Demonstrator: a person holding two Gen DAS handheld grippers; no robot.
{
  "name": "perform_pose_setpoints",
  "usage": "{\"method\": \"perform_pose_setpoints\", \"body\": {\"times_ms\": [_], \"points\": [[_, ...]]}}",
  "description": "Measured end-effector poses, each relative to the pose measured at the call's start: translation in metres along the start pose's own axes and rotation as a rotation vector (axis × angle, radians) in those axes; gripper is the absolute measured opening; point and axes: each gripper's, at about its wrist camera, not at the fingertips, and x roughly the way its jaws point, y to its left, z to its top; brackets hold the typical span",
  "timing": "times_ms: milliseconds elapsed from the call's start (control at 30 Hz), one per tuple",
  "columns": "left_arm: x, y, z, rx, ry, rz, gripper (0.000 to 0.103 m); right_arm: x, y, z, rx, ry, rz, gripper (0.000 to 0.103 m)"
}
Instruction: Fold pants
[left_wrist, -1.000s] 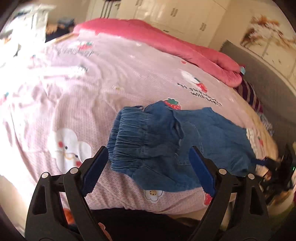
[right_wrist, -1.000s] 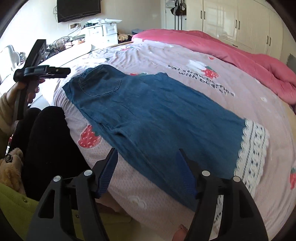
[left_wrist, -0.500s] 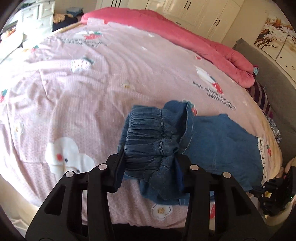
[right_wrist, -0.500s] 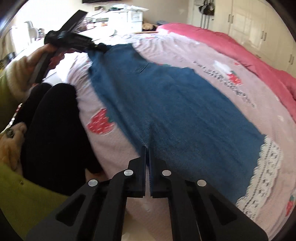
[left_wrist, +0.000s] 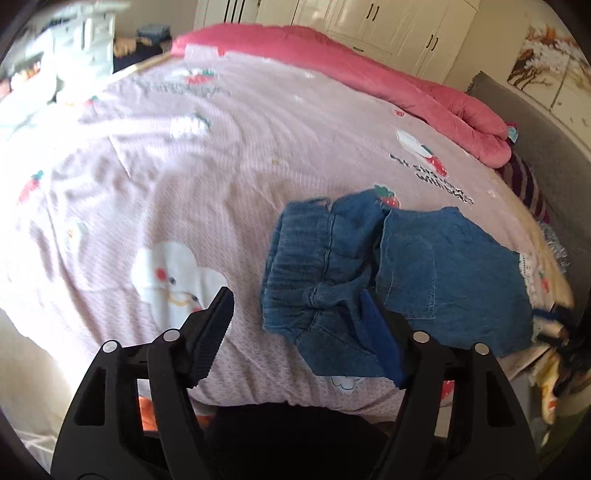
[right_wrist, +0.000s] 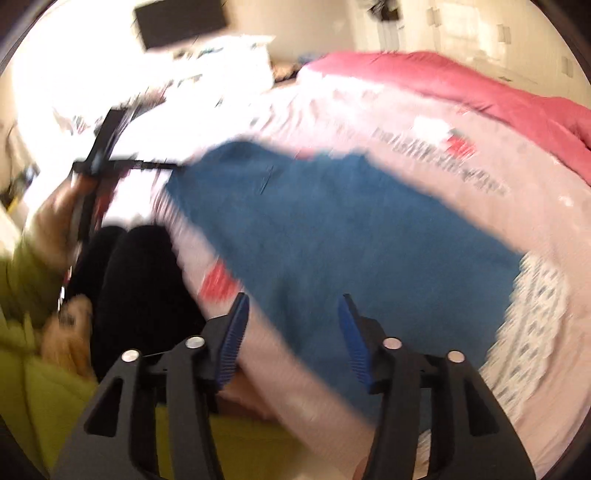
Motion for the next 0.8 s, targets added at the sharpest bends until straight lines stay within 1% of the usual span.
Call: {"method": "perform_pose_setpoints", "body": {"times_ms": [67, 100, 167, 200, 300, 333, 367, 433, 467, 500, 533, 567, 633, 700, 733, 800], "points": [[-0.008, -0.012, 0.007, 0.038, -0.032, 0.015, 0.069, 0.006, -0.014, 0.021, 0.050, -0.015, -0.028, 0.054], [-0.012, -0.020, 0.009, 0.067, -0.050, 0.035, 0.070, 0.012, -0.022, 0.034, 0.076, -0.017, -0.041, 0.054], [-0.016, -0.039, 0.013, 0.135, -0.085, 0.129, 0.071, 0.029, -0.041, 0.058, 0.154, -0.003, -0.021, 0.054], [-0.016, -0.049, 0.016, 0.162, -0.099, 0.128, 0.072, 0.035, -0.047, 0.066, 0.177, 0.005, -0.018, 0.054], [-0.005, -0.080, 0.022, 0.201, -0.095, -0.040, 0.072, 0.064, -0.064, 0.097, 0.211, 0.046, -0.013, 0.054], [0.003, -0.092, 0.023, 0.223, -0.088, -0.080, 0.072, 0.073, -0.068, 0.103, 0.227, 0.063, -0.011, 0.054], [0.012, -0.104, 0.022, 0.246, -0.078, -0.120, 0.072, 0.086, -0.075, 0.112, 0.264, 0.099, -0.010, 0.054], [0.035, -0.127, 0.017, 0.275, -0.025, -0.196, 0.072, 0.103, -0.082, 0.122, 0.296, 0.139, 0.005, 0.053], [0.049, -0.137, 0.013, 0.282, 0.016, -0.235, 0.070, 0.111, -0.085, 0.128, 0.301, 0.152, 0.008, 0.050], [0.058, -0.143, 0.010, 0.291, 0.041, -0.251, 0.067, 0.117, -0.087, 0.130, 0.304, 0.167, 0.016, 0.048], [0.068, -0.149, 0.004, 0.304, 0.066, -0.255, 0.057, 0.122, -0.088, 0.132, 0.310, 0.182, 0.024, 0.045], [0.080, -0.155, -0.003, 0.318, 0.103, -0.261, 0.052, 0.128, -0.090, 0.133, 0.317, 0.202, 0.028, 0.044], [0.095, -0.160, -0.020, 0.342, 0.163, -0.256, 0.048, 0.136, -0.092, 0.135, 0.324, 0.223, 0.040, 0.044], [0.099, -0.167, -0.032, 0.399, 0.147, -0.209, 0.048, 0.145, -0.095, 0.135, 0.339, 0.246, 0.062, 0.042], [0.097, -0.168, -0.033, 0.409, 0.140, -0.202, 0.048, 0.148, -0.096, 0.135, 0.345, 0.253, 0.069, 0.042], [0.096, -0.167, -0.031, 0.401, 0.139, -0.215, 0.048, 0.154, -0.098, 0.137, 0.352, 0.271, 0.075, 0.041]]}}
